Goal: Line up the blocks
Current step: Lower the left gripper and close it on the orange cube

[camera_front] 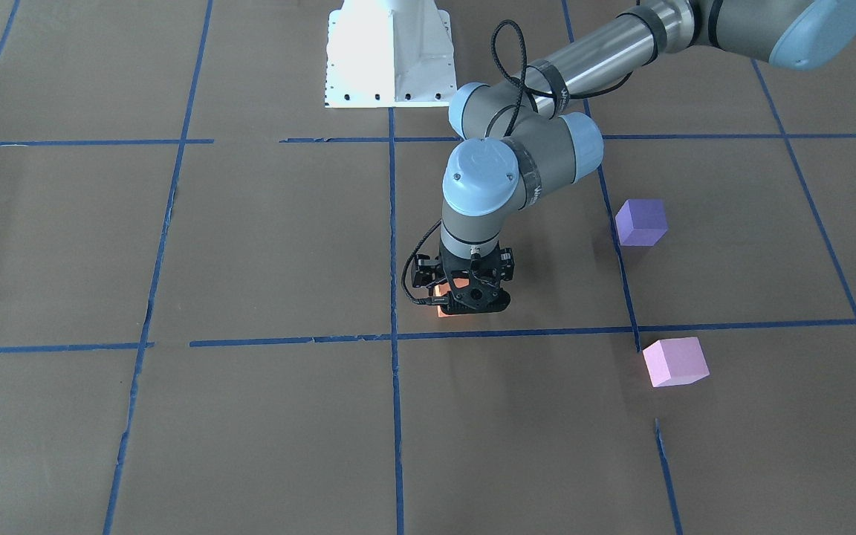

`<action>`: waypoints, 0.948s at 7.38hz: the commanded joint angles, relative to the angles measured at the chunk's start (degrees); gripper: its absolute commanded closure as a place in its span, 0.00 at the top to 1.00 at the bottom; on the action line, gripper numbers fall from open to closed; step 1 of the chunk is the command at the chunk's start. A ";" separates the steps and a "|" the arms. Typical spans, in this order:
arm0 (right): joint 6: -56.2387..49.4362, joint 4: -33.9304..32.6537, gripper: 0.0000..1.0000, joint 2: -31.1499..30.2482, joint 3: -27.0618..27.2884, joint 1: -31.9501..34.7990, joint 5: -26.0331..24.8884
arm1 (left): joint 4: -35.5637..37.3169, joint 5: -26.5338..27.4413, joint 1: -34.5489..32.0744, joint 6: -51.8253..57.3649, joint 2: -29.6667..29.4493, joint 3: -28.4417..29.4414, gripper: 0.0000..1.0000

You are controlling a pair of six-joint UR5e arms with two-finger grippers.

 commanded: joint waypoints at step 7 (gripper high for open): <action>0.00 0.00 1.00 0.03 0.00 0.00 -0.08 | 8.35 -0.17 -2.56 5.55 1.82 -11.19 0.00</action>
